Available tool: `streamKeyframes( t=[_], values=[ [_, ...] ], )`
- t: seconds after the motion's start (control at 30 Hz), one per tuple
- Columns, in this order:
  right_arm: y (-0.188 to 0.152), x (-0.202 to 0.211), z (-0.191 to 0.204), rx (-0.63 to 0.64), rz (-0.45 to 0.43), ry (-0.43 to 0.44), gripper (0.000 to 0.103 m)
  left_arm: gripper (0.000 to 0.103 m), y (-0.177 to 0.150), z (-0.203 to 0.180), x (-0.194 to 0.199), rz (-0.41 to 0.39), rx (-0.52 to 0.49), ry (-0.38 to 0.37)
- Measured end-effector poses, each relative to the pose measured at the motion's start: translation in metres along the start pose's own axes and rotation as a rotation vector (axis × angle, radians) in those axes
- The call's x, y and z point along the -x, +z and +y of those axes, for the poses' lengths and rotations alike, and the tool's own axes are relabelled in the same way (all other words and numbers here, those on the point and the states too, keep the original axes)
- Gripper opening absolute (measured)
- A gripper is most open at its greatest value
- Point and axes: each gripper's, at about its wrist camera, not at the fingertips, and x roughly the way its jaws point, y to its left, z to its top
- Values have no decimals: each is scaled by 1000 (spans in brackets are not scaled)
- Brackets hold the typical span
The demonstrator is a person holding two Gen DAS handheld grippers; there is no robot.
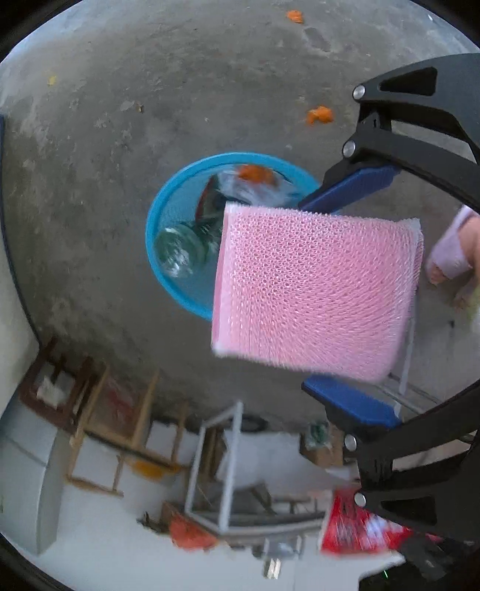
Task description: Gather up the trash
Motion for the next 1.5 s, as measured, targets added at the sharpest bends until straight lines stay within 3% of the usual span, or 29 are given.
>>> streamKeyframes(
  t=[0.03,0.07,0.17,0.27,0.47,0.57,0.67,0.77,0.87,0.97,1.13,1.2,1.4,1.5],
  values=[
    [7,-15,-8,-13,-1,-37,87,73,6,2,-8,11,3,-4],
    [14,-19,-15,-18,-7,-60,87,86,14,4,-28,36,14,-1],
    [18,-34,-39,-60,-5,-95,87,86,18,15,-53,66,87,7],
    [13,-32,-56,-80,-24,-84,87,86,12,26,-47,62,143,-16],
    [-11,7,-73,-68,-89,-53,87,86,-2,26,13,-31,80,2],
    [-32,44,-59,3,-121,-13,87,86,-12,17,55,-99,34,6],
    [-64,85,-31,141,-150,25,87,86,-44,15,108,-152,9,-5],
    [-108,126,10,332,-185,44,87,88,-83,11,153,-229,-27,64],
    [-165,166,54,528,-254,51,93,90,-131,13,194,-327,-41,185],
    [-209,190,85,666,-303,50,96,94,-177,21,225,-419,7,305],
    [-283,215,131,877,-413,-34,96,94,-246,37,262,-530,111,470],
    [-302,222,142,912,-430,-35,96,94,-265,44,273,-551,155,495],
    [-357,240,167,982,-494,-73,96,94,-317,49,291,-657,311,690],
    [-382,237,175,1004,-507,-115,96,94,-333,49,292,-662,321,704]
  ],
)
